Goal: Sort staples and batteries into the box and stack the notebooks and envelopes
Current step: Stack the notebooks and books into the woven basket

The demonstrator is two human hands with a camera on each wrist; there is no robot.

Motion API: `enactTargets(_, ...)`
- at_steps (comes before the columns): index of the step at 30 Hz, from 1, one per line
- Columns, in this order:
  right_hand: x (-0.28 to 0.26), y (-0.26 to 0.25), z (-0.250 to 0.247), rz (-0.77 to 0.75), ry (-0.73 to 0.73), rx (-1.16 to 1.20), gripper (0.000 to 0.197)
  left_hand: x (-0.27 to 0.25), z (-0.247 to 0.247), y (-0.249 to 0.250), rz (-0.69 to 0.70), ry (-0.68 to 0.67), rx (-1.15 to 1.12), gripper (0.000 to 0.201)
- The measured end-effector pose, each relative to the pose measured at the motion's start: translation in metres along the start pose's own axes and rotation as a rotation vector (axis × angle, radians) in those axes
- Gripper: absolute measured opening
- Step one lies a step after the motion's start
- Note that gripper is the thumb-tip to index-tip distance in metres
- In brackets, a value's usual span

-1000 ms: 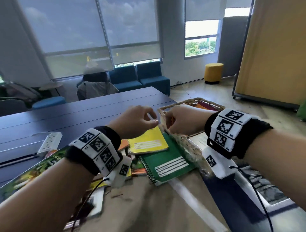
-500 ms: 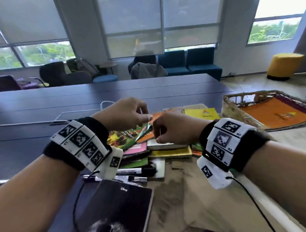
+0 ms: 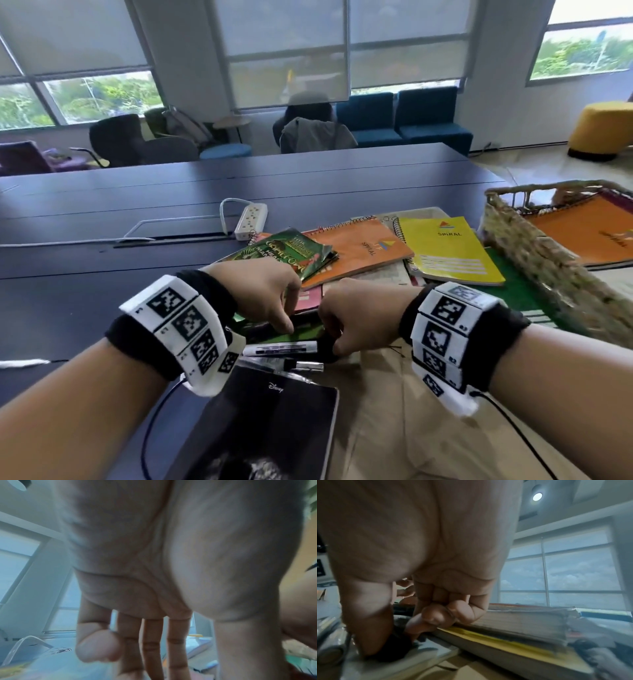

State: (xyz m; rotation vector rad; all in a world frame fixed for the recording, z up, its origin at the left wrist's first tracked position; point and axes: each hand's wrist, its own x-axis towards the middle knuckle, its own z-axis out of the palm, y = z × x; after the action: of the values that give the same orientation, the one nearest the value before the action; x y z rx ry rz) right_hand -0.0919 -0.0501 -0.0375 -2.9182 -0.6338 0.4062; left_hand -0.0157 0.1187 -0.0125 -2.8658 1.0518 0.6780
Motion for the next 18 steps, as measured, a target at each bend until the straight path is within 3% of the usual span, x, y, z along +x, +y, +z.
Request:
enactTargets(9, -0.017, 0.017, 0.002, 0.061, -0.034, 0.022, 0.013, 0.014, 0.004, 0.014, 0.009, -0.034, 0.092, 0.023)
enactTargets(18, -0.047, 0.056, -0.02, 0.104, 0.084, 0.264, 0.015, 0.023, -0.025, 0.032, 0.1, 0.108, -0.167, 0.017)
